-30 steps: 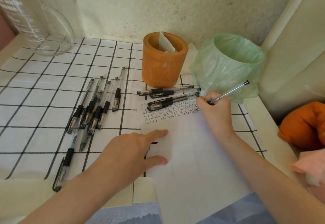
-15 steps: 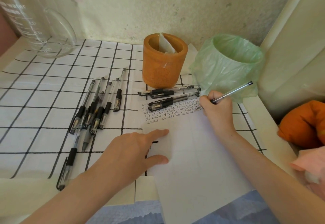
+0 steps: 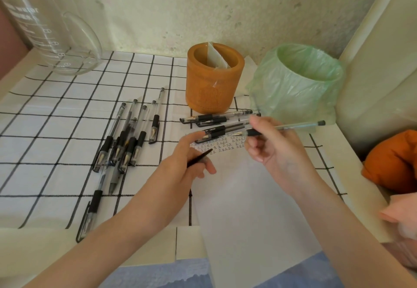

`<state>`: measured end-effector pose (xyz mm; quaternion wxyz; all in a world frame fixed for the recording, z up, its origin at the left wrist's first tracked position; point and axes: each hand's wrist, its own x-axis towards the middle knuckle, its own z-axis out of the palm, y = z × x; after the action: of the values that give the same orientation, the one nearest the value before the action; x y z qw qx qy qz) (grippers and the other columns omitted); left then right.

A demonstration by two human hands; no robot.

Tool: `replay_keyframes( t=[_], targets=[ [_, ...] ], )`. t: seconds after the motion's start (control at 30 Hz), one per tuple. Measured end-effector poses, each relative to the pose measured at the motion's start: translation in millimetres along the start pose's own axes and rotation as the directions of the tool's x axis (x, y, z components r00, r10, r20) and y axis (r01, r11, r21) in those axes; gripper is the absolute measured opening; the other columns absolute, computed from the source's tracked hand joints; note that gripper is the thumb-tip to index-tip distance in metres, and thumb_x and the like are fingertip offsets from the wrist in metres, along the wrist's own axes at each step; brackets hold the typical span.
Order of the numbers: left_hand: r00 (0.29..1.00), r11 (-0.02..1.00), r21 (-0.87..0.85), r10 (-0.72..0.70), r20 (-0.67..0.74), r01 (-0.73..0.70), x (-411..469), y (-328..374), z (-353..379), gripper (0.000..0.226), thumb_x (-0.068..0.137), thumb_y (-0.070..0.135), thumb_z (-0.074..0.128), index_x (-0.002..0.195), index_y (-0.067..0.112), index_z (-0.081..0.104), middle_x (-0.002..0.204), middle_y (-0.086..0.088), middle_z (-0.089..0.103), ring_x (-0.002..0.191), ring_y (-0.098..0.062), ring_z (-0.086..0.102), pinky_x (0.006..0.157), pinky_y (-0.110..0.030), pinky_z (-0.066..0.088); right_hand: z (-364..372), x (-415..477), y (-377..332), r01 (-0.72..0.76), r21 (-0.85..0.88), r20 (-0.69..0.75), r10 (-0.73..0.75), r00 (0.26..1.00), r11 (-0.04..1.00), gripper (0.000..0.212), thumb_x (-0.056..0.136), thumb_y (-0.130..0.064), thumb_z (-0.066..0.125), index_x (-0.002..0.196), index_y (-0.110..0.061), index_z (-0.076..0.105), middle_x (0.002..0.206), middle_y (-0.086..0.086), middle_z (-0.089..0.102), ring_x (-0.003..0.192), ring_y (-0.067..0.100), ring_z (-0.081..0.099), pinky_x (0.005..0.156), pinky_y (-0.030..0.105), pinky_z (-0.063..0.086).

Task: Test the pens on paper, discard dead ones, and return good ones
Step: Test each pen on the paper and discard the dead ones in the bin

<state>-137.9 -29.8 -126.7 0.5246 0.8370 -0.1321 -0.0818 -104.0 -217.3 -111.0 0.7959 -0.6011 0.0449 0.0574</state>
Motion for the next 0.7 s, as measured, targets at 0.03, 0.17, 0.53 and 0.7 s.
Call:
replay_keyframes(
  t=[0.03, 0.17, 0.53, 0.7],
  targets=[
    [1.000, 0.999, -0.034, 0.000, -0.011, 0.000, 0.2, 1.8, -1.1, 0.049, 0.093, 0.006, 0.046, 0.126, 0.038, 0.031, 0.086, 0.015, 0.066, 0.084, 0.001, 0.056, 0.079, -0.006, 0.040, 3.4, -1.4, 0.1, 0.005, -0.035, 0.031, -0.004, 1.000, 0.999, 0.019, 0.079, -0.024, 0.064, 0.068, -0.013, 0.054, 0.050, 0.002, 0.051, 0.042, 0.013, 0.043, 0.036, 0.017, 0.029],
    [0.999, 0.996, -0.090, -0.010, -0.045, 0.006, 1.8, 4.5, -5.0, 0.051, 0.090, 0.008, 0.054, 0.123, 0.040, 0.031, 0.089, 0.023, 0.068, 0.084, 0.005, 0.060, 0.076, -0.005, 0.042, 11.7, -4.4, 2.6, 0.010, -0.123, 0.014, -0.008, 1.000, 0.992, 0.029, 0.076, -0.025, 0.068, 0.061, -0.014, 0.046, 0.043, 0.000, 0.046, 0.037, 0.012, 0.037, 0.036, 0.019, 0.023],
    [0.999, 0.998, -0.055, -0.001, -0.037, -0.001, -1.1, 6.3, -1.9, 0.046, 0.088, 0.015, 0.057, 0.120, 0.042, 0.037, 0.089, 0.023, 0.069, 0.079, -0.003, 0.063, 0.070, -0.013, 0.046, 20.1, -11.4, 9.6, 0.023, -0.239, 0.113, 0.005, 0.994, 0.971, 0.027, 0.082, -0.020, 0.068, 0.063, -0.012, 0.051, 0.047, 0.002, 0.054, 0.040, 0.012, 0.044, 0.038, 0.017, 0.030],
    [0.995, 0.996, -0.071, -0.061, -0.075, 0.056, -2.2, 2.5, -5.2, 0.008, 0.086, 0.022, 0.059, 0.091, 0.025, 0.065, 0.076, 0.009, 0.071, 0.054, -0.007, 0.063, 0.052, -0.016, 0.049, 22.3, -13.6, 9.4, 0.011, -0.228, 0.148, 0.023, 0.989, 0.974, 0.022, 0.065, -0.027, 0.073, 0.063, -0.014, 0.056, 0.047, 0.001, 0.055, 0.037, 0.010, 0.044, 0.037, 0.016, 0.030]
  ],
)
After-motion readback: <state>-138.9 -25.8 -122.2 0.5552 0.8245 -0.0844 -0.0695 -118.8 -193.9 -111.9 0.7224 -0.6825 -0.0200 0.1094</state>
